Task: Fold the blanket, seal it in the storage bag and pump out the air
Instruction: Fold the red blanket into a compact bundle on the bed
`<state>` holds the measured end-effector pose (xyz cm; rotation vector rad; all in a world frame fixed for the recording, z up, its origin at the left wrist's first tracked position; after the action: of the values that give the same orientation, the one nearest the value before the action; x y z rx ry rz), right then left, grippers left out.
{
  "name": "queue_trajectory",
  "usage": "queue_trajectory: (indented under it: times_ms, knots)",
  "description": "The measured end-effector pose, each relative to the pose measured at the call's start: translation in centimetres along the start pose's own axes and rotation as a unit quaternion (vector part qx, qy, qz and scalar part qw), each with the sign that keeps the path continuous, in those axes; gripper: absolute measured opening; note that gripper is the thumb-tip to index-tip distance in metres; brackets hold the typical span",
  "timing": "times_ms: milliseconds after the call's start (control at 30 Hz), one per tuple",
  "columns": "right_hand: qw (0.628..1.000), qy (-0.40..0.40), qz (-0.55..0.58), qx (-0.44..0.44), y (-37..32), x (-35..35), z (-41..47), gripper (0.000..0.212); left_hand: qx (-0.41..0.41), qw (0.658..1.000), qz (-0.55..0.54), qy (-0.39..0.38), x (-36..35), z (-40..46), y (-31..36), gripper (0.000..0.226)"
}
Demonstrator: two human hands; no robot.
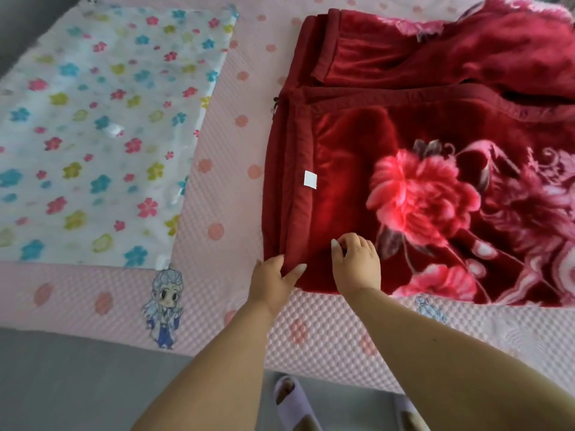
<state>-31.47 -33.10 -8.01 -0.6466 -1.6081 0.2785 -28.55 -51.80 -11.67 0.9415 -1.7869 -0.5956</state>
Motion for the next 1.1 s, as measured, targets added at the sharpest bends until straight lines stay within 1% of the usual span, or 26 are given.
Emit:
queue_trajectory:
  times_ms: [100, 200, 267, 333, 367, 433, 467, 533, 567, 600, 633, 700, 767, 800, 833, 900, 933, 967, 1000, 1033, 1100]
  knots:
    - [1.000, -0.007, -0.004, 0.015, -2.3, -0.4, -0.4, 0.025, -0.015, 1.000, 0.018, -0.005, 3.7, -0.4, -0.2, 0.038]
    - [0.999, -0.016, -0.032, 0.039, -4.2, -0.7, -0.8, 0.025, -0.017, 0.997, 0.078, -0.007, 8.5, -1.5, -2.1, 0.035]
    - [0.997, -0.038, -0.054, 0.037, -4.4, -1.1, -1.0, 0.027, 0.022, 0.995, 0.097, 0.000, 11.8, -2.2, -5.0, 0.037]
    - [0.993, -0.087, -0.071, 0.019, -3.7, -2.0, -1.4, 0.031, 0.075, 0.989, 0.129, 0.011, 13.8, -2.2, -7.6, 0.040]
    - [0.990, -0.114, -0.082, 0.015, -3.2, -2.4, -1.6, 0.035, 0.097, 0.985, 0.144, -0.002, 13.8, -1.8, -8.3, 0.043]
    - [0.983, -0.149, -0.105, 0.020, -2.4, -2.9, -2.1, 0.041, 0.127, 0.976, 0.175, -0.020, 12.9, -0.6, -7.8, 0.049]
    - [0.982, -0.154, -0.108, 0.024, -2.2, -2.8, -2.2, 0.043, 0.130, 0.970, 0.208, 0.004, 12.6, 0.0, -6.7, 0.054]
    - [0.984, -0.144, -0.101, 0.036, -1.7, -2.3, -2.3, 0.044, 0.087, 0.947, 0.291, 0.105, 12.1, 0.7, -2.7, 0.067]
    - [0.985, -0.133, -0.099, 0.044, -1.5, -1.9, -2.2, 0.045, 0.039, 0.934, 0.324, 0.142, 11.4, 0.7, -0.2, 0.070]
    - [0.987, -0.119, -0.099, 0.050, -1.3, -1.4, -2.2, 0.046, -0.022, 0.925, 0.347, 0.155, 10.0, 0.6, 2.2, 0.070]
    - [0.988, -0.108, -0.099, 0.051, -1.0, -1.0, -2.1, 0.047, -0.085, 0.919, 0.358, 0.144, 8.1, 0.5, 4.4, 0.067]
    - [0.990, -0.095, -0.092, 0.039, 0.0, 0.0, -1.8, 0.050, -0.177, 0.904, 0.383, 0.074, 3.4, 0.3, 7.8, 0.063]
    - [0.990, -0.104, -0.097, 0.016, 1.7, 0.6, -1.4, 0.053, -0.221, 0.871, 0.438, -0.005, -1.3, 0.5, 9.4, 0.060]
    - [0.987, -0.114, -0.113, 0.005, 2.9, 0.8, -1.2, 0.054, -0.221, 0.860, 0.459, -0.030, -3.0, 1.0, 9.3, 0.060]
    - [0.983, -0.125, -0.134, -0.005, 4.2, 1.0, -1.0, 0.056, -0.193, 0.861, 0.468, -0.047, -3.9, 2.0, 8.5, 0.061]
    - [0.974, -0.154, -0.164, -0.026, 6.9, 1.2, -1.0, 0.058, -0.054, 0.881, 0.463, -0.087, -3.8, 4.3, 5.6, 0.065]
    - [0.970, -0.168, -0.171, -0.028, 8.0, 1.4, -1.0, 0.059, 0.012, 0.881, 0.459, -0.114, -3.7, 5.0, 4.5, 0.067]
    - [0.969, -0.178, -0.172, -0.025, 8.8, 1.7, -1.1, 0.059, 0.050, 0.878, 0.458, -0.129, -3.8, 5.5, 4.2, 0.070]
    - [0.969, -0.180, -0.166, -0.018, 9.2, 2.1, -1.0, 0.058, 0.065, 0.878, 0.457, -0.127, -3.9, 5.9, 4.6, 0.072]
    - [0.972, -0.175, -0.153, -0.013, 9.5, 2.7, -0.9, 0.058, 0.062, 0.881, 0.455, -0.114, -4.3, 6.0, 5.8, 0.075]
    - [0.983, -0.140, -0.117, -0.018, 10.3, 4.6, -0.5, 0.055, 0.013, 0.883, 0.462, -0.085, -6.3, 5.6, 9.3, 0.076]
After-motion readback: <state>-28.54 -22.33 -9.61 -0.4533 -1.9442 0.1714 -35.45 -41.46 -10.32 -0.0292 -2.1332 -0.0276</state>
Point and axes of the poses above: each hand's wrist, its own z-axis towards the middle knuckle, its own x-axis out of the back of the hand, y = z × x, the point moved 8 cm from there along z, towards the middle knuckle, and after that the axes turned 2 degrees about -y, right-handed, at the moved point
